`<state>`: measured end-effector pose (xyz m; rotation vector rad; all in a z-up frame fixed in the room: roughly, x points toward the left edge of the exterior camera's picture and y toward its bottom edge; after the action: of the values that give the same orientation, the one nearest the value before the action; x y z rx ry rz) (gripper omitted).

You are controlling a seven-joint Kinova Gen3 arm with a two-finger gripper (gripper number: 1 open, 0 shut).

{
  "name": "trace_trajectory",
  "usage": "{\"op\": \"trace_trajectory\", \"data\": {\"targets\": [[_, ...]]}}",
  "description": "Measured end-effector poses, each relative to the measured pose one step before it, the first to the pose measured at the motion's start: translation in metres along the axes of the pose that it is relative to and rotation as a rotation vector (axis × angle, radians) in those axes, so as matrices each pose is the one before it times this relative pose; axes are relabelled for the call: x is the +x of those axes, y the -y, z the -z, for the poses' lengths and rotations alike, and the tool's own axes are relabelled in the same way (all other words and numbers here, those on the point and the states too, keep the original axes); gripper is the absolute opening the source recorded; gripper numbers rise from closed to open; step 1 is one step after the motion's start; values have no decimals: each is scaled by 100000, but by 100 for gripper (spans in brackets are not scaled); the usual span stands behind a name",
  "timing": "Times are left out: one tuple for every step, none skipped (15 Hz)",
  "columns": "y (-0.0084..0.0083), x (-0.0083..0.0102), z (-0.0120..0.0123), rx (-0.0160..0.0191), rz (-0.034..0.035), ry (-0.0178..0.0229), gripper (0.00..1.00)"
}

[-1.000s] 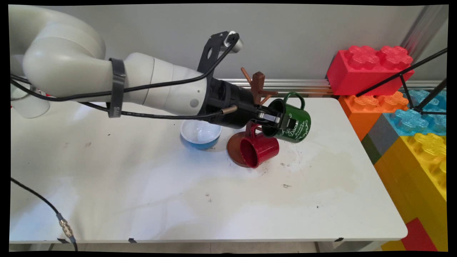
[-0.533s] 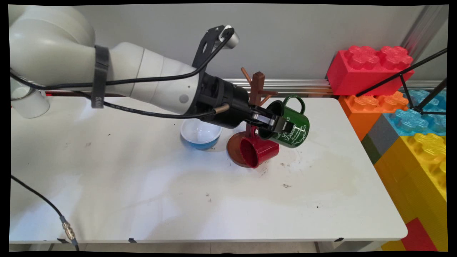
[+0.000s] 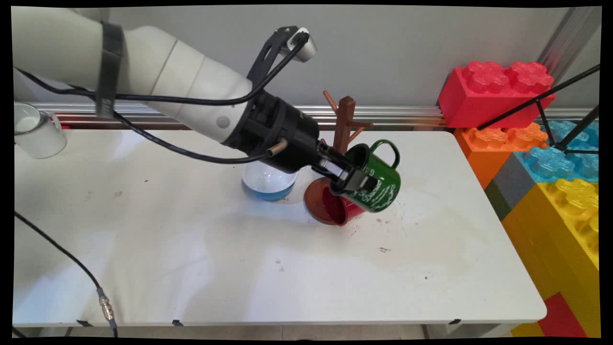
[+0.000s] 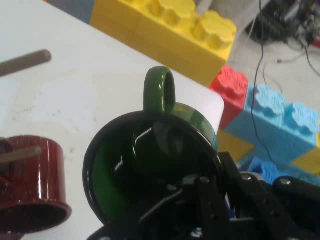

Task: Place the picked object on the table

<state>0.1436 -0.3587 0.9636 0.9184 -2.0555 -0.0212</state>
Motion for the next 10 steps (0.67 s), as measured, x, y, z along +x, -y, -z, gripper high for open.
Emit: {"op": "trace_trajectory", "data": {"targets": [[-81,71,193,-20,-1154,1433,0],[-113,41,308,126,-1751,2328,0],[-67,16,186,98,-1153,1614,0],[-95,-35,254,384,-1845,2761,0],[-72,-124,300,775,-2200,3314,0],[-54,-231,255,1090,-2299,3563,0],[-9,-219,135,977,-1795,2703,0],[-5,-250,86,985,-1787,2702,0],[-5,-306,42,1274,-2114,3029,0],[-8,-221,-19,839,-1349,2080,0]]}}
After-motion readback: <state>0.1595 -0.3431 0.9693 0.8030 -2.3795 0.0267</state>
